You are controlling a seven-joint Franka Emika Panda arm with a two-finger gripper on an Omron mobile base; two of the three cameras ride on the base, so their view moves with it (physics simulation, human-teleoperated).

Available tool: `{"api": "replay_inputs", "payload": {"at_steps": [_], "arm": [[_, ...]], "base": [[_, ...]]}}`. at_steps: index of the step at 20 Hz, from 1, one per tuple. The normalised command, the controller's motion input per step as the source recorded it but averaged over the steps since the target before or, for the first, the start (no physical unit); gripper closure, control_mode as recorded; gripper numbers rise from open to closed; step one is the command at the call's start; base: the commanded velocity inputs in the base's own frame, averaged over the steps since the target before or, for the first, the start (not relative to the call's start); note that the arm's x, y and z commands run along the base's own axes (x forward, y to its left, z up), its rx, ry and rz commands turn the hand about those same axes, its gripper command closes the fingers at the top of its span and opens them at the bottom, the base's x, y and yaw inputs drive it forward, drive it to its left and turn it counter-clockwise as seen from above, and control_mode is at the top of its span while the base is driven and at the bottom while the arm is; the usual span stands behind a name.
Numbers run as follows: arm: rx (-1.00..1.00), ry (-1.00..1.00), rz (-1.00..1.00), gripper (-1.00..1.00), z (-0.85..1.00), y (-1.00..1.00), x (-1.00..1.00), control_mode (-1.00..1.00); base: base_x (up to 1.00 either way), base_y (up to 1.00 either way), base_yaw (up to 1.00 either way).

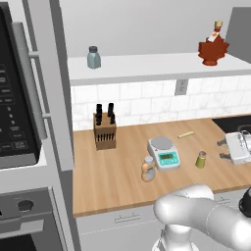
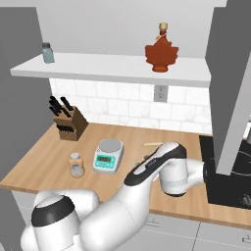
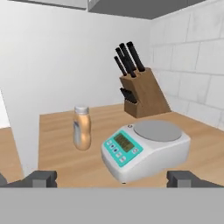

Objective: Put the shaker and condiment bottle from the counter next to their counterparts in the cabinet.

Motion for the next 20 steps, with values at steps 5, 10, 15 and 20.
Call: {"api": "replay_inputs", "payload": {"at_steps": [5, 10, 15, 20], "arm": [[0.0, 0.01, 0.02, -1.0, -0.29, 0.06, 0.01, -1.0], [0.0, 0.01, 0.02, -1.0, -0.27, 0.07, 0.0, -1.0], [0.0, 0.0, 0.0, -1.0, -0.11, 0.06, 0.0, -1.0], [0.0, 0.0, 0.0, -1.0, -0.13, 0.2, 0.07, -1.0]], "base": [[0.0, 0.0, 0.0], [0.0, 0.0, 0.0], [0.0, 0.0, 0.0], [0.0, 0.0, 0.0]]}}
